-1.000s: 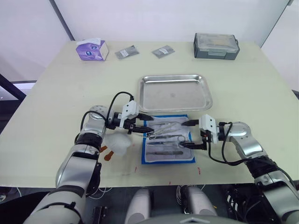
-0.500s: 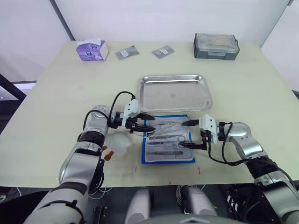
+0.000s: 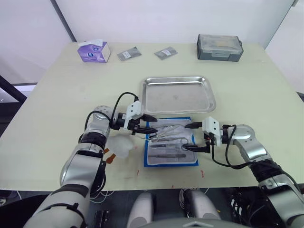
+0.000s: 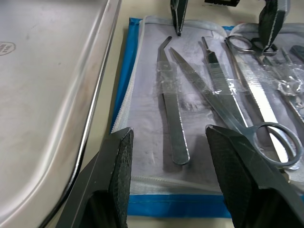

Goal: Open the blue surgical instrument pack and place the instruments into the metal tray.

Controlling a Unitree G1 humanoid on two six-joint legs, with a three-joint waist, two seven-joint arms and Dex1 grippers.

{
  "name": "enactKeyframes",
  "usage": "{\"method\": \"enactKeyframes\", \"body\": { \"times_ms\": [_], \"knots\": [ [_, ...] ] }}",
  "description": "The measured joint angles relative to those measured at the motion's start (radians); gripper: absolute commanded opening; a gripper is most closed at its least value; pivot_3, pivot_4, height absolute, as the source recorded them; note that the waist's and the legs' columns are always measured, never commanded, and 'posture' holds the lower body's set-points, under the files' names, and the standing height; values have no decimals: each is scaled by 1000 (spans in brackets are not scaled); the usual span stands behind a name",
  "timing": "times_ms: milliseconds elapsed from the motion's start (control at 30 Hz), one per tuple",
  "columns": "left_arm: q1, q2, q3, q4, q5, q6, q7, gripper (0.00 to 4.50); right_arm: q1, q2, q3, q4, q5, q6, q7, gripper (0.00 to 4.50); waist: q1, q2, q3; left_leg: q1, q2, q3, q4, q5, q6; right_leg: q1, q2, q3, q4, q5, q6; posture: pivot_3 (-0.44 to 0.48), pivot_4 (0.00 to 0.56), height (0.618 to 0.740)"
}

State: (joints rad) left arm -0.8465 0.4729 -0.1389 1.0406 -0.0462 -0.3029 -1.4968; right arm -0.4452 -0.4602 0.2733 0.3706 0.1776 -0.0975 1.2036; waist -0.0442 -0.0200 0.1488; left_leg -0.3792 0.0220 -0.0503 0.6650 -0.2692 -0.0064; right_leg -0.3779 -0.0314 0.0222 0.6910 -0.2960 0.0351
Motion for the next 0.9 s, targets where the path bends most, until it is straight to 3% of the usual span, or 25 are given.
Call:
{"method": "enactKeyframes", "body": {
  "times_ms": [400,500,667,900],
  "knots": [
    [-14,2,-19,3,24,-5,26,2567,2,0,0,-1,0,0,-6,4500,0,2,-3,1,0,0,0,0,0,1,0,0,-1,0,0,0,150,734],
    [-14,2,-22,3,27,-10,29,1824,2,1,0,-1,0,0,-6,4500,0,2,-3,1,0,0,0,0,0,1,0,0,-1,0,0,0,150,734],
    [-14,2,-28,0,34,-14,13,76,2,1,0,-1,0,0,-7,4500,0,2,-3,1,0,0,0,0,0,1,0,0,-1,0,0,0,150,734],
    [-14,2,-28,0,35,-13,11,76,2,2,0,-1,0,0,-8,4500,0,2,-3,1,0,0,-1,0,0,1,0,0,-1,0,0,0,150,734]
  ]
}}
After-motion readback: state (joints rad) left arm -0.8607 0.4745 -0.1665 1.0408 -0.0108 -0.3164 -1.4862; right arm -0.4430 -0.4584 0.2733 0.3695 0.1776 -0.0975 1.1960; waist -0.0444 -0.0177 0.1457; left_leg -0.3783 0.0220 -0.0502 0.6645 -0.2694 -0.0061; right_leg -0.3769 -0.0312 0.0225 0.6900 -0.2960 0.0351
